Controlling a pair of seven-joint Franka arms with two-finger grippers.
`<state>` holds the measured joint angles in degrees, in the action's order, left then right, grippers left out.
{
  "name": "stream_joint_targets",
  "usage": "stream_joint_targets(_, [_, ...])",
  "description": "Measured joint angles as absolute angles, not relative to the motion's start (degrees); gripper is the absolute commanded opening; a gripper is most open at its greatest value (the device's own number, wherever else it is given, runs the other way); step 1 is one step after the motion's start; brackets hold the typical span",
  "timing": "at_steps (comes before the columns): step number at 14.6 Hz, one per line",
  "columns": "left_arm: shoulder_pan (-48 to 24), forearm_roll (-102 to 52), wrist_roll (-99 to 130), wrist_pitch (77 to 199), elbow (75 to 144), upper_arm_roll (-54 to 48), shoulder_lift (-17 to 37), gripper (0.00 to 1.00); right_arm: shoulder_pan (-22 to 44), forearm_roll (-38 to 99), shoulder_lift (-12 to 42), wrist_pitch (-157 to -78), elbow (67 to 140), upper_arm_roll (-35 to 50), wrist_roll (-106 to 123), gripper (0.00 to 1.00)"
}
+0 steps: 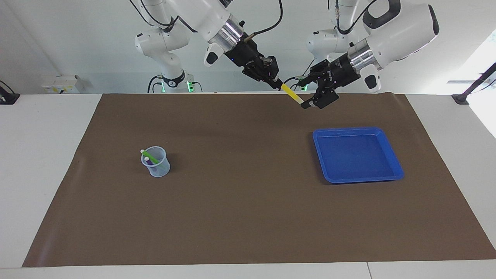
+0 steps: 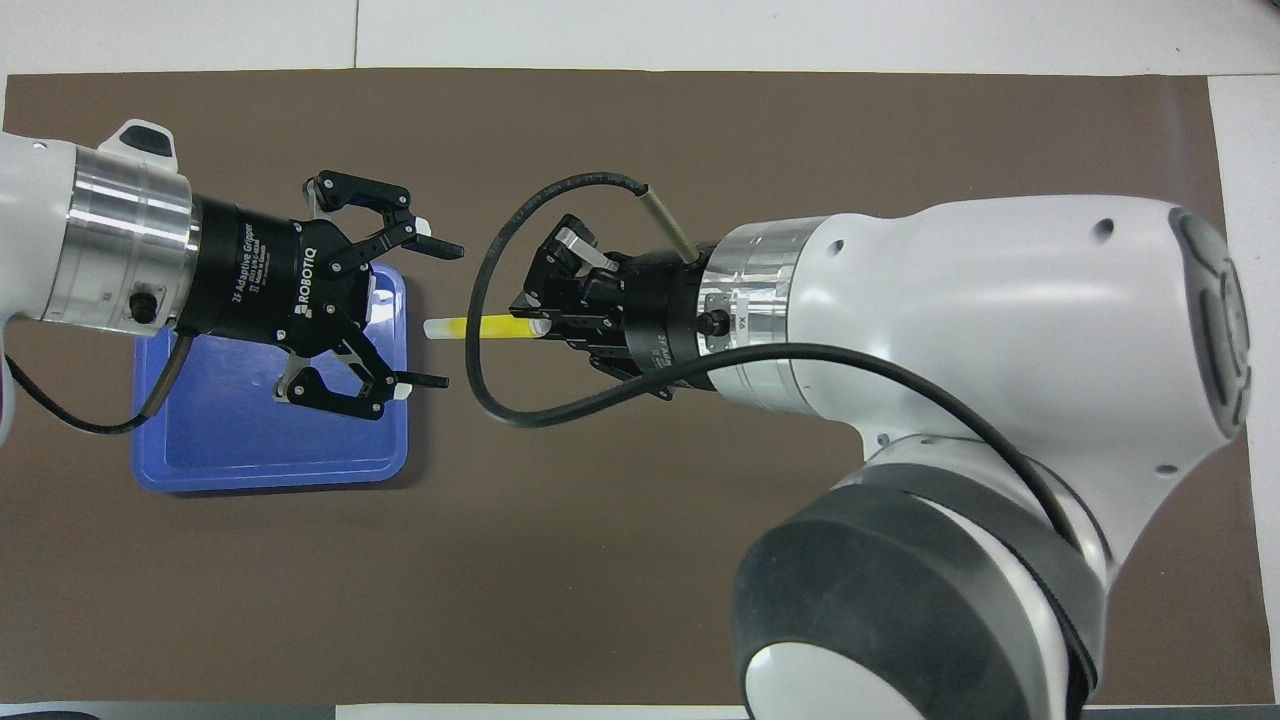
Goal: Right arm passes pens to left for tray arrangement
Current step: 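Carry the yellow pen toward the left gripper while the left gripper opens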
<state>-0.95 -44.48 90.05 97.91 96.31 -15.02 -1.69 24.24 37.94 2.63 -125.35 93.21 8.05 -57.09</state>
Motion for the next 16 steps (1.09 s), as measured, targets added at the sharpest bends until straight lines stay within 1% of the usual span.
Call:
stream_joint_targets(1, [-1.03,-44.48,90.22,97.9,96.31,-15.29,-2.1,0.91,24.36,37.94,2.74,-125.35,93.16,8.05,-57.09,0.0])
stream_joint_targets(5, [-1.14,-44.48,90.63,97.69,96.42,-15.91,-3.1,0.91,24.43,37.94,2.84,-125.35,93.14,8.05,-57.09,0.0])
stream_joint_targets(8, [-1.99,-44.48,91.19,98.3,98.29,-16.19,-3.86,0.89,24.43,37.94,2.91,-125.35,93.14,8.05,-57.09,0.0])
stream_joint_targets(11, [-2.05,-44.48,91.84,100.69,100.08,-16.24,-4.45,0.83,24.43,37.94,2.96,-125.35,93.14,8.05,-57.09,0.0])
stream_joint_targets(16, [-2.04,-44.48,92.27,101.86,100.35,-16.21,-4.6,0.62,24.43,37.93,2.97,-125.35,93.14,8.05,-57.09,0.0])
